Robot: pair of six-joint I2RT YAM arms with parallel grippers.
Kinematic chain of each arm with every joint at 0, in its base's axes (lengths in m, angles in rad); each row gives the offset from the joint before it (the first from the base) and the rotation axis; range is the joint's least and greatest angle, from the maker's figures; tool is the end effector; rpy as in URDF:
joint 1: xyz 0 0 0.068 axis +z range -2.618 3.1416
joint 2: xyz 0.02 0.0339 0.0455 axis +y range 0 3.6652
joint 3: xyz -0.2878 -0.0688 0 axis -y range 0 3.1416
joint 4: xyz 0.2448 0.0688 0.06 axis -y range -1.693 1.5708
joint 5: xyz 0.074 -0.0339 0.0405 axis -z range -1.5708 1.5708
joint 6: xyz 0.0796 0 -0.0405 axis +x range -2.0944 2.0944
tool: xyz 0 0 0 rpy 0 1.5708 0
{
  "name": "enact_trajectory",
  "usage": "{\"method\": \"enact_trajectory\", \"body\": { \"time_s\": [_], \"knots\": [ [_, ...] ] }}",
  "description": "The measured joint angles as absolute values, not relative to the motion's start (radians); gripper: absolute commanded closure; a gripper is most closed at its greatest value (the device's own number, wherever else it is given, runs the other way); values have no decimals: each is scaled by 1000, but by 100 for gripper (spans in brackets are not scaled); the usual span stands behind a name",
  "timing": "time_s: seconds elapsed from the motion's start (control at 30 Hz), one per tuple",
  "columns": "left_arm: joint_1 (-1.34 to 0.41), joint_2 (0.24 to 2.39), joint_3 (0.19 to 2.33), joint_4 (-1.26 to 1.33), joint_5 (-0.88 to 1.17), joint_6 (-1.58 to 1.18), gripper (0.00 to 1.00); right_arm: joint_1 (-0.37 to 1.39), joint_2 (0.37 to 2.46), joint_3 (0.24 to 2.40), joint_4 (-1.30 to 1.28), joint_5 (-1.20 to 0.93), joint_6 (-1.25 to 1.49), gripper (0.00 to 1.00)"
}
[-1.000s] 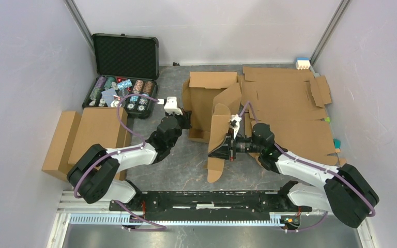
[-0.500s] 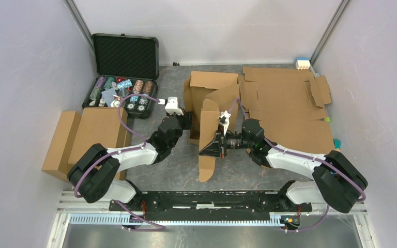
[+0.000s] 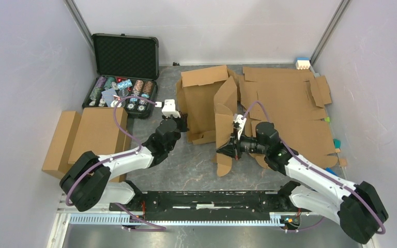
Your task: Fold the paper box
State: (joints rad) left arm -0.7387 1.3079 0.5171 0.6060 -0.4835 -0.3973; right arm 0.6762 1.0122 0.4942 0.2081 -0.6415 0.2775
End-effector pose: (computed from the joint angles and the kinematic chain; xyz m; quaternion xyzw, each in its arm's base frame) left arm 0.2482 -0.1760 0.2330 -0.0238 0.7621 -0.1784 0.6220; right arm 0.1582 0.1880 0.2465 -0.3340 0.7146 0.4830 0.3801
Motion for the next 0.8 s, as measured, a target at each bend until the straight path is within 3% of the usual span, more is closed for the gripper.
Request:
{"method": "enact_trajectory", "body": {
  "time_s": [0.2, 0.8],
  "knots": [
    [-742, 1288, 511, 593, -497, -356, 98, 606, 919, 399, 132, -577, 210, 94],
    [-744, 1272, 496, 609, -522, -321, 98, 580, 713, 381, -85, -360, 141, 92]
  ]
}}
